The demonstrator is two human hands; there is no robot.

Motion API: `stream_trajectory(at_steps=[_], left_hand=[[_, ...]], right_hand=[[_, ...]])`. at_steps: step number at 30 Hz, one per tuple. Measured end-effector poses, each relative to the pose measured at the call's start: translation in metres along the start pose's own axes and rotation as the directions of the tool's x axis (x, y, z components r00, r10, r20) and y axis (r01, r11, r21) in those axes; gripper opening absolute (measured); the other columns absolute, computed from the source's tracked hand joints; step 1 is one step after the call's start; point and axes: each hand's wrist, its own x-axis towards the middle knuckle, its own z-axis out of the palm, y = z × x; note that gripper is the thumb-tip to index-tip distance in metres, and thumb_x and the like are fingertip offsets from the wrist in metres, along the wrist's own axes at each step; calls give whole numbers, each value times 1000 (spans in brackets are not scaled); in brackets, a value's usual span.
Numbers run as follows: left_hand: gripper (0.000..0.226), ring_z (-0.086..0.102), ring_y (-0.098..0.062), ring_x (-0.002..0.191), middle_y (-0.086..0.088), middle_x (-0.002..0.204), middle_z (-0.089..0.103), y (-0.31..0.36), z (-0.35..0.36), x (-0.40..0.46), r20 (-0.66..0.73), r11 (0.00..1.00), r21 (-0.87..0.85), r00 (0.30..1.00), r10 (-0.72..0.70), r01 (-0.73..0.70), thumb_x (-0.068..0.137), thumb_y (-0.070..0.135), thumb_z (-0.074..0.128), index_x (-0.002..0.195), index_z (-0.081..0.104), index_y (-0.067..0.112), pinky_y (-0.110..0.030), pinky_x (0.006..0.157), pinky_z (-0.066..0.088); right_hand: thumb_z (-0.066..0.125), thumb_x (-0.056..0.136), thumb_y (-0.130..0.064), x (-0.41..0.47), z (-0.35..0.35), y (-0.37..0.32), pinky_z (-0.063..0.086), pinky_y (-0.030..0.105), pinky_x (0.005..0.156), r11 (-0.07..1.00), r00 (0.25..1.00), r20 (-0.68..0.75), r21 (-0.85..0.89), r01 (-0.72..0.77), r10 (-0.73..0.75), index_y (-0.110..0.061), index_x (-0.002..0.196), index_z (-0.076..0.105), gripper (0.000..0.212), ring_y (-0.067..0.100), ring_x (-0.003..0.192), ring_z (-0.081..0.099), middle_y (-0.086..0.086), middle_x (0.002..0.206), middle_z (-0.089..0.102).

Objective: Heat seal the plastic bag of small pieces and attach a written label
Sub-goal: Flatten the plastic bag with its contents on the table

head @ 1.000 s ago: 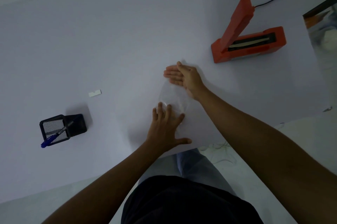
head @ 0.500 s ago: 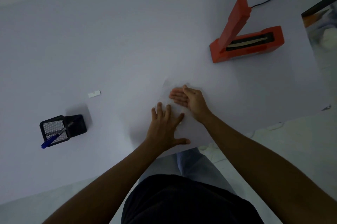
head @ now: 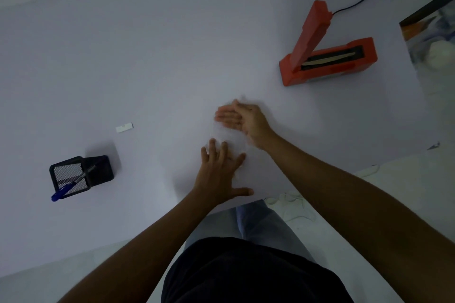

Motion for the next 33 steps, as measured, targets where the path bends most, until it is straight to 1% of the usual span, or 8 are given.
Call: stream_trajectory(at_steps=[5, 14, 18, 21, 23, 26, 28, 33], left_hand=[[108, 2, -52, 145, -25, 161, 7, 0, -2, 1, 9, 1000, 3, 1000, 8, -8, 67, 96, 31, 155, 14, 36, -68, 115, 8], [108, 2, -53, 144, -22, 161, 10, -1, 1, 1, 15, 1000, -12, 1000, 2, -2, 65, 96, 35, 153, 16, 37, -69, 114, 8], [108, 5, -54, 143, -23, 159, 13, -1, 0, 0, 7, 1000, 9, 1000, 4, -4, 64, 96, 35, 152, 18, 36, -70, 113, 11], [108, 6, -54, 143, -23, 159, 14, -1, 0, -2, -1, 1000, 21, 1000, 8, -8, 65, 96, 34, 153, 18, 35, -69, 113, 12], [108, 6, -54, 143, -23, 159, 14, 1, -2, -1, -2, 1000, 18, 1000, 6, -6, 64, 96, 33, 153, 18, 36, -68, 113, 11], [108, 5, -54, 143, -22, 159, 13, 2, -4, 2, 0, 1000, 3, 1000, 2, -2, 64, 96, 34, 152, 18, 36, -68, 113, 11], [108, 5, -54, 144, -22, 160, 13, 0, -4, 1, 1, 1000, 1, 1000, 3, -3, 64, 96, 35, 152, 18, 36, -68, 113, 12], [109, 11, -55, 142, -24, 157, 19, -1, -4, -1, 4, 1000, 6, 1000, 8, -8, 62, 97, 34, 152, 23, 36, -68, 112, 16]], right_hand=[[35, 109, -32, 2, 7, 21, 56, 40, 98, 984, 990, 85, -146, -103, 117, 4, 118, 68, 50, 30, 106, 73, 21, 115, 73], [40, 108, -34, 39, -22, -21, 59, 36, 93, 994, 992, -115, -102, 33, -45, 4, 118, 67, 48, 27, 102, 75, 19, 111, 75], [45, 107, -28, 37, -26, -26, 58, 37, 85, 986, 939, -304, -96, 139, -162, 3, 109, 70, 40, 29, 95, 74, 22, 105, 75], [55, 101, -22, 16, -34, -13, 60, 41, 82, 904, 833, -440, -399, 153, -335, -8, 98, 75, 25, 22, 88, 72, 11, 95, 76], [57, 99, -18, -6, -36, 0, 55, 29, 93, 786, 816, -411, -613, 83, -407, -7, 112, 74, 24, 17, 101, 70, 8, 109, 76], [60, 95, -13, -23, -32, 11, 46, 22, 101, 669, 877, -325, -743, -6, -353, -6, 135, 60, 40, 19, 118, 63, 9, 129, 67], [66, 91, -19, -22, -24, 12, 51, 31, 100, 659, 911, -305, -751, -51, -277, -8, 139, 55, 50, 20, 108, 64, 7, 117, 68], [83, 77, -28, -16, -14, 6, 48, 25, 83, 657, 962, -243, -747, -104, -125, -10, 123, 65, 53, 17, 92, 64, 2, 98, 67]])
